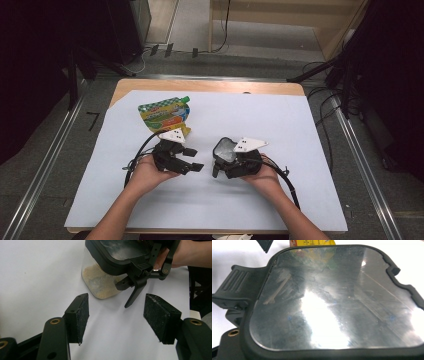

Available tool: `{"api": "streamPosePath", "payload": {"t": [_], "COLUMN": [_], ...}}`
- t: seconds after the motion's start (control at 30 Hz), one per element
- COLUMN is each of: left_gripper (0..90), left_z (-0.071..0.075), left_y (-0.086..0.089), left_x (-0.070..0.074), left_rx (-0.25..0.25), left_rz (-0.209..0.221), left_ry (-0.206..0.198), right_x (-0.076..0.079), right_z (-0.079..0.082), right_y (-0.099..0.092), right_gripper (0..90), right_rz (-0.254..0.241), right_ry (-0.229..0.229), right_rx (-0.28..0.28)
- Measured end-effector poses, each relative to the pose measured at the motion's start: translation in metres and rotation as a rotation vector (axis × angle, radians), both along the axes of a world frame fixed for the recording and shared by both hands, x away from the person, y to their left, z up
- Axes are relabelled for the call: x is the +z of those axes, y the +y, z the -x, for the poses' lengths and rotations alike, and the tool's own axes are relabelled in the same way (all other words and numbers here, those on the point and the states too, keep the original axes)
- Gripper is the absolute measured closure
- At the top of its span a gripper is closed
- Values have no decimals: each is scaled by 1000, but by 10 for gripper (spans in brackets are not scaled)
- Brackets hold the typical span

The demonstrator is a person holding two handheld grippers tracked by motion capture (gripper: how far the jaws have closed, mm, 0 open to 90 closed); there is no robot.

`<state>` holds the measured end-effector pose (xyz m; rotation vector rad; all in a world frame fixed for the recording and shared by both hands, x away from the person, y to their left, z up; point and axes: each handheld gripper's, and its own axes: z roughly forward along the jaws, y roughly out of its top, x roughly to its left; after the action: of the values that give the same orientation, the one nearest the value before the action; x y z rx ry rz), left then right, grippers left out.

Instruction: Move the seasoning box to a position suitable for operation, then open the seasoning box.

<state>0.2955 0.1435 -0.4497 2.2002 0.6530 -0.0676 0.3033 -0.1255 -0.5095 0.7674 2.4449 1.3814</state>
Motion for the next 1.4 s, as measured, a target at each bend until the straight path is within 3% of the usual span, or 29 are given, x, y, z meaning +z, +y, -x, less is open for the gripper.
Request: {"api": "streamPosePath", "payload": {"t": [0.33, 0.5, 0.63, 0.73, 0.93, 1.03, 1.17, 1.2, 1.4], "left_gripper": [414, 409, 432, 470, 572, 645, 782, 817, 870], "left_z": [-2, -6, -11, -13, -15, -17, -19, -21, -27], "left_y": [-1, 0, 0, 0, -7, -9, -11, -10, -16], "left_x": [-2, -6, -10, -10, -10, -11, -11, -11, -8], "left_rx": [4, 17, 12, 8, -6, -6, 29, 35, 35], "left_rz": [0, 1, -10, -9, -2, -15, -14, -1, -2], "left_ry": [1, 6, 17, 28, 35, 58, 56, 71, 69], "right_x": [12, 20, 27, 31, 34, 34, 34, 34, 37], "right_z": [12, 21, 28, 33, 37, 36, 36, 36, 35], "right_y": [-18, -32, -43, -50, -62, -62, -57, -56, -54], "right_gripper": [158, 185, 212, 247, 424, 502, 594, 621, 765], "right_rz": [18, 29, 10, 12, -5, -6, 5, 8, -2], "right_ry": [26, 77, 117, 127, 155, 144, 156, 152, 163], "right_rx": [-12, -37, -49, -67, -118, -127, -121, -120, -136]}}
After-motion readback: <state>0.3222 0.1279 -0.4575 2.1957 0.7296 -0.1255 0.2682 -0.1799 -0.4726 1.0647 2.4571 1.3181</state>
